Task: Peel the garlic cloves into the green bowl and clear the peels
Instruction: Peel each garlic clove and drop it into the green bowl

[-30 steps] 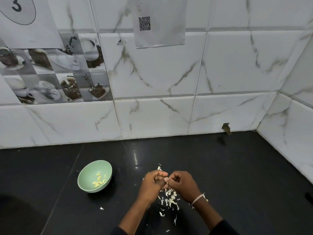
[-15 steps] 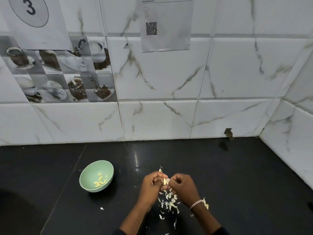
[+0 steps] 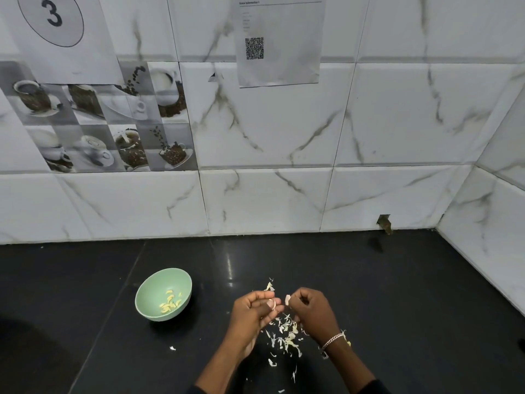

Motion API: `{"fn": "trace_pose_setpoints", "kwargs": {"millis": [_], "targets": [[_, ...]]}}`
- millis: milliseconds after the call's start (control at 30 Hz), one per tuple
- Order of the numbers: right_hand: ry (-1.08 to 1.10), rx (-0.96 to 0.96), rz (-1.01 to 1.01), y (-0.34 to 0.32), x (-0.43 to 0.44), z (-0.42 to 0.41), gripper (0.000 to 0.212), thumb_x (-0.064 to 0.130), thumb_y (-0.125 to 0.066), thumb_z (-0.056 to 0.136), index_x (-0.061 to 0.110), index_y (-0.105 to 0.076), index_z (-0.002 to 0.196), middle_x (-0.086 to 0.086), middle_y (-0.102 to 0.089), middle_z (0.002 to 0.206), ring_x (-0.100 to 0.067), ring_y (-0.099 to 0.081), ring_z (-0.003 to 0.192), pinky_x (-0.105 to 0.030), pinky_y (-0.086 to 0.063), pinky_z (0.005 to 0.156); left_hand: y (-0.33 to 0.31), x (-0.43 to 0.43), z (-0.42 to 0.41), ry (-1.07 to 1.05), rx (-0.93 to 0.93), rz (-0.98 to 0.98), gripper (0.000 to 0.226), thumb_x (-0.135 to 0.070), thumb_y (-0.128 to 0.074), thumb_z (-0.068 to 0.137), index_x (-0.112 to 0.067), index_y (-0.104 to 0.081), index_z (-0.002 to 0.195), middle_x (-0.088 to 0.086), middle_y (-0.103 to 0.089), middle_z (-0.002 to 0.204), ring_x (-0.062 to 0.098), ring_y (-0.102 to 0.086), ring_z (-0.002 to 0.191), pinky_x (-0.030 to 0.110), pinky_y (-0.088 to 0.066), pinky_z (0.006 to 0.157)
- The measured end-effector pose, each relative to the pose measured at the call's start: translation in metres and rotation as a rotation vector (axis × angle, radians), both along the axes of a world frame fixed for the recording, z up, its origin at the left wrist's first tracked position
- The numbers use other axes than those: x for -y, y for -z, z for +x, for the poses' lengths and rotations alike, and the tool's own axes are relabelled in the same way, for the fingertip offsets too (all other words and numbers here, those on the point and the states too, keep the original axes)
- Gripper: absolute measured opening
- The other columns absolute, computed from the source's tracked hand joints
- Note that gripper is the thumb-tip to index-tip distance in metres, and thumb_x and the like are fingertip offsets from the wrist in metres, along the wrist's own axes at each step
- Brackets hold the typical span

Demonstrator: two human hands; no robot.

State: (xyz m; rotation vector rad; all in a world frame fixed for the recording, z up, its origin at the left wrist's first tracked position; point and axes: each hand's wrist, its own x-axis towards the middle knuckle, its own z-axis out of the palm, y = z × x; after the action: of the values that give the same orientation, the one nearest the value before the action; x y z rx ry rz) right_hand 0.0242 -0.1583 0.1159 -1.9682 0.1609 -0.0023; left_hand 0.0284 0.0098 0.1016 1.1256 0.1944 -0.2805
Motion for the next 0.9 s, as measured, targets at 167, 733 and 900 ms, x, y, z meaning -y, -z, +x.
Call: {"fn": "trace_pose_setpoints", "kwargs": {"millis": [167, 733, 900], "targets": [[0.016, -0.087, 0.007, 0.012, 0.008, 0.004, 0.032, 0.012, -0.047, 0.094, 0.009, -0.059, 0.064, -0.003, -0.058, 0.054, -0.014, -0.052, 0.045, -0.025, -0.04, 0.045, 0.005, -0.007, 0.0, -0.009, -0.063, -0.105, 0.023, 0.012, -0.057, 0.093, 0.01, -0.063, 0.114, 0.028, -0.071, 0.11, 0.034, -0.073, 0.1, 0.025, -0.061, 0.073], [-0.285, 0.051, 0.061, 0.014, -0.007, 0.007, 0.029, 0.025, -0.076, 0.087, 0.029, -0.073, 0.116, -0.004, -0.069, 0.086, -0.013, -0.065, 0.063, -0.022, -0.05, 0.054, 0.004, -0.003, 0.001, -0.047, -0.093, 0.002, 0.02, 0.01, -0.067, 0.086, 0.008, -0.067, 0.106, 0.026, -0.074, 0.103, 0.024, -0.074, 0.089, 0.028, -0.061, 0.074], [-0.277, 0.157, -0.098, 0.013, -0.005, 0.007, 0.032, 0.018, -0.08, 0.081, 0.031, -0.077, 0.11, 0.004, -0.064, 0.087, -0.004, -0.061, 0.07, -0.014, -0.048, 0.067, 0.0, 0.0, 0.002, -0.031, -0.098, -0.052, 0.024, 0.013, -0.064, 0.087, 0.011, -0.061, 0.111, 0.027, -0.074, 0.1, 0.027, -0.076, 0.085, 0.028, -0.062, 0.071]]}}
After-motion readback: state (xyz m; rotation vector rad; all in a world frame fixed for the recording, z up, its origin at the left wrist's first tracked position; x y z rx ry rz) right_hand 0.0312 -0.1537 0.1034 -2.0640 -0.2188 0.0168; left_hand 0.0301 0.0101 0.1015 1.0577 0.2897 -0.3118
